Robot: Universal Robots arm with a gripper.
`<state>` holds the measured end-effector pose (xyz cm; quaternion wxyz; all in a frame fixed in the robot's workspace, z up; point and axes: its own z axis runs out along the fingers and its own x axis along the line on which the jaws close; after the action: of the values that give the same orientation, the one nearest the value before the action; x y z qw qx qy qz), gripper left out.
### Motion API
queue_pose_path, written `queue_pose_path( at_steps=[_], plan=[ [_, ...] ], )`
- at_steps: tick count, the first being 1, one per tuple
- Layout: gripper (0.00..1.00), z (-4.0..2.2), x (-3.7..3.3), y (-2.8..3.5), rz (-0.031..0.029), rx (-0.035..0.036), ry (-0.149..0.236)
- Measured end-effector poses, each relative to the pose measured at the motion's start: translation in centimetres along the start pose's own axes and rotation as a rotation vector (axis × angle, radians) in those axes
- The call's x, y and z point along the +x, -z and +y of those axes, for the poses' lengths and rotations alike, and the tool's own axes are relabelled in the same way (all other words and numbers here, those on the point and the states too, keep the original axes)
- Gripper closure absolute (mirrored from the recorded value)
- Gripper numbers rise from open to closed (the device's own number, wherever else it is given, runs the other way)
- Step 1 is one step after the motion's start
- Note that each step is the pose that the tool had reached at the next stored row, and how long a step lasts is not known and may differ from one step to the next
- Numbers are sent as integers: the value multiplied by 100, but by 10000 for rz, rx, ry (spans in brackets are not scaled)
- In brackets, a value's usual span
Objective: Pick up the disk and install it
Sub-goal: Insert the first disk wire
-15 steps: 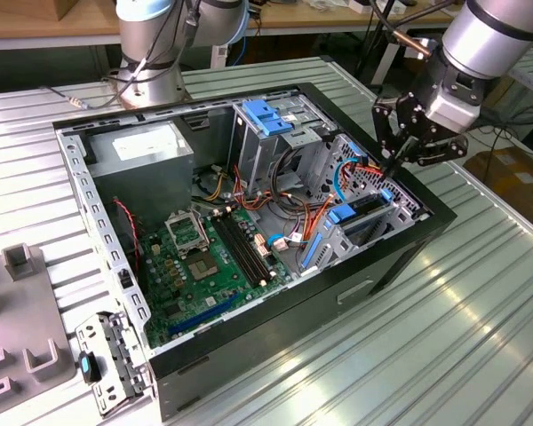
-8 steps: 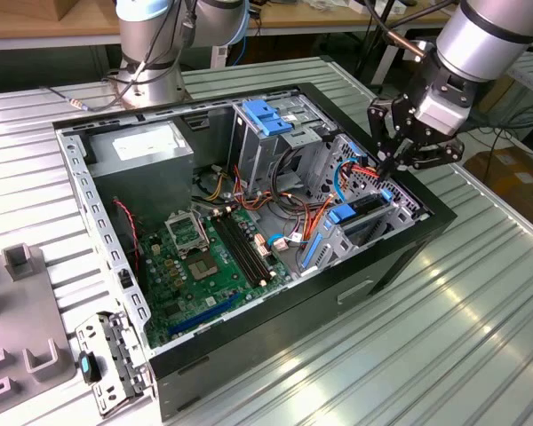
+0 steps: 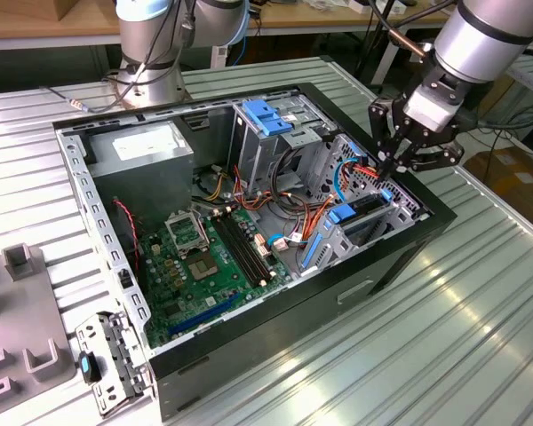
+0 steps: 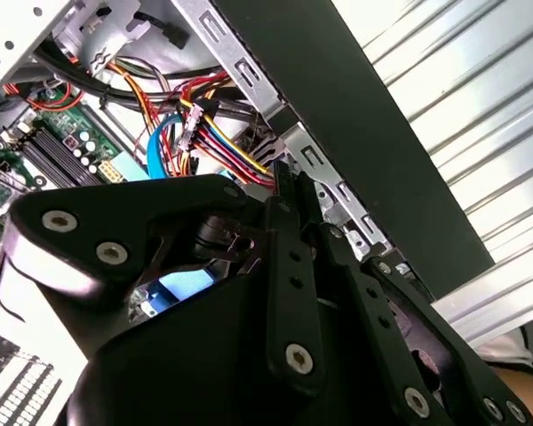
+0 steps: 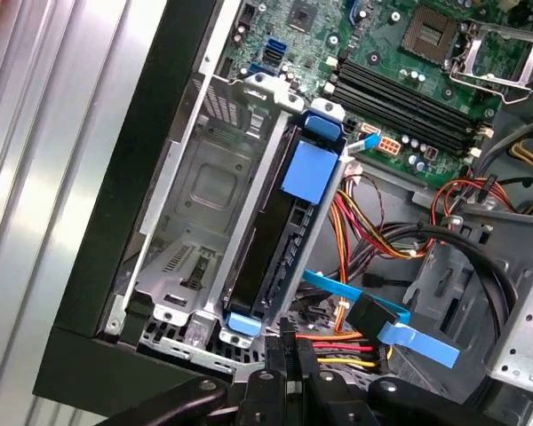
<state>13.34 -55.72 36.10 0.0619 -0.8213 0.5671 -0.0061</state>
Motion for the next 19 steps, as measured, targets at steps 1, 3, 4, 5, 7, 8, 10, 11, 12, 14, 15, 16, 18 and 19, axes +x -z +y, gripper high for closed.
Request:
queue_pose_path(
  at_steps=[1, 3, 4, 5, 7, 8, 10, 11, 12, 14, 15, 16, 18, 19],
  plan=[
    [84, 2, -1, 0, 5, 3, -44],
    [84, 3, -2, 0, 23, 14, -216],
    [84, 5, -2, 0, 40, 23, -369],
    [84, 4, -2, 0, 52, 29, -474],
    [84, 16, -5, -5, 84, 47, -777],
    [84, 28, -9, -7, 86, 48, -780],
    [84, 68, -23, -8, 88, 47, -778],
    [84, 81, -27, -11, 87, 49, -796],
    [84, 82, -27, -15, 105, 59, -971],
    [84, 89, -28, -28, 178, 98, -1627],
    [84, 185, -64, -25, 179, 100, -1636],
    [84, 194, -67, -33, 195, 109, -1790],
    [84, 196, -66, -54, 276, 153, -2517],
    [84, 197, -65, -58, 292, 162, -2661]
  ],
)
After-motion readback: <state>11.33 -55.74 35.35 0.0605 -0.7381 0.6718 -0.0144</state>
